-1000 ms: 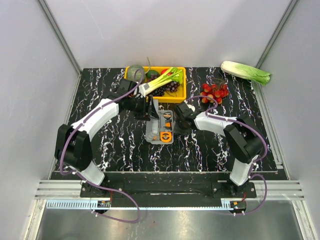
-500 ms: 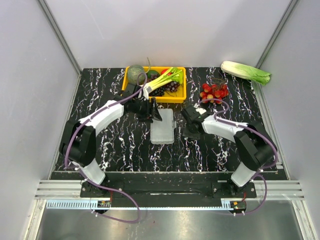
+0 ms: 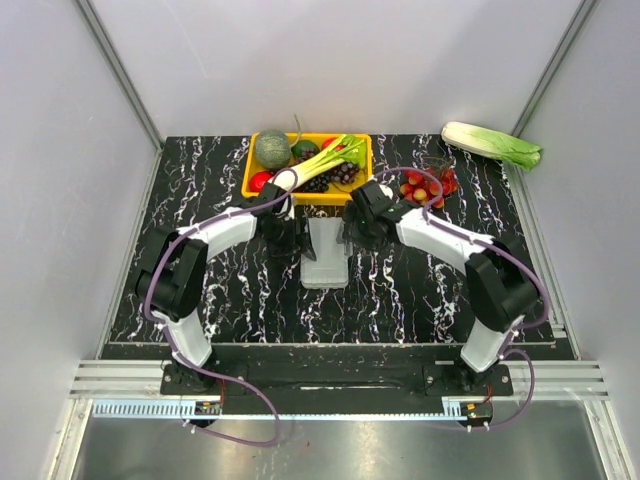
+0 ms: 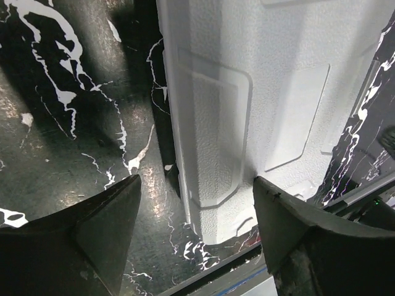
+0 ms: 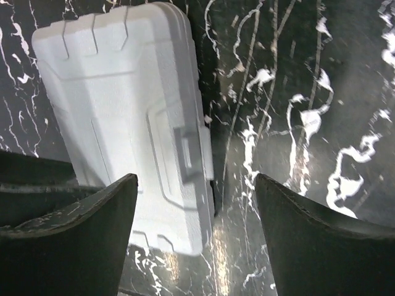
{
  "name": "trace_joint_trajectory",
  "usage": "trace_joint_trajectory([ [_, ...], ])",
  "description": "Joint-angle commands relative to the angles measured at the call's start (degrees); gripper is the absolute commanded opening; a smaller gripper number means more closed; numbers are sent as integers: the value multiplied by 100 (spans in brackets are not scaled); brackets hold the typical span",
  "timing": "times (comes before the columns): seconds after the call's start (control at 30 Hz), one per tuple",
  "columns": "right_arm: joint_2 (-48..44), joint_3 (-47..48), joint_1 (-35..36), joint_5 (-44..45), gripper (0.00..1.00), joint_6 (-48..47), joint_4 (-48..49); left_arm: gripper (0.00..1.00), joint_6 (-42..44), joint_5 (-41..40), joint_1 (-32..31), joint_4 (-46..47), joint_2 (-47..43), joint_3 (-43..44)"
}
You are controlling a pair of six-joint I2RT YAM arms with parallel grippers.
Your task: Pack the tool kit
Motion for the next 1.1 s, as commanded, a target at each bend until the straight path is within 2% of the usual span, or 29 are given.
trace_joint_trajectory([
  [0.0,669,498,13,-369,82,-209,-27,74,-15,-548,-71,-96,169,-232],
  [0.07,880,622,5,-405,78,-201,-97,66,-32,-609,-98,-174,266,-224],
  [0.13,1030,718,5,-431,71,-201,-167,63,-24,-733,-124,-280,362,-189],
  [0.27,1223,736,5,-370,48,-122,-246,59,-15,-724,-186,-272,468,-180],
  [0.37,1373,754,22,-369,44,-113,-422,58,-6,-680,-221,-245,495,-136],
  [0.6,1400,640,101,-423,41,-78,-449,57,-24,-329,-273,-44,477,-153],
  [0.67,1487,718,180,-265,34,-121,-518,49,-24,-171,-291,44,495,-162],
  [0.77,1672,816,242,-308,16,-157,-616,39,-32,5,-344,132,530,-127],
  [0.83,1751,833,286,-299,8,-139,-624,34,-32,101,-361,176,556,-118],
  [0.93,1848,824,347,-352,2,-104,-624,32,-41,181,-361,247,547,-136],
  [1.07,1822,816,356,-238,2,-69,-651,32,-68,207,-379,256,548,-118],
])
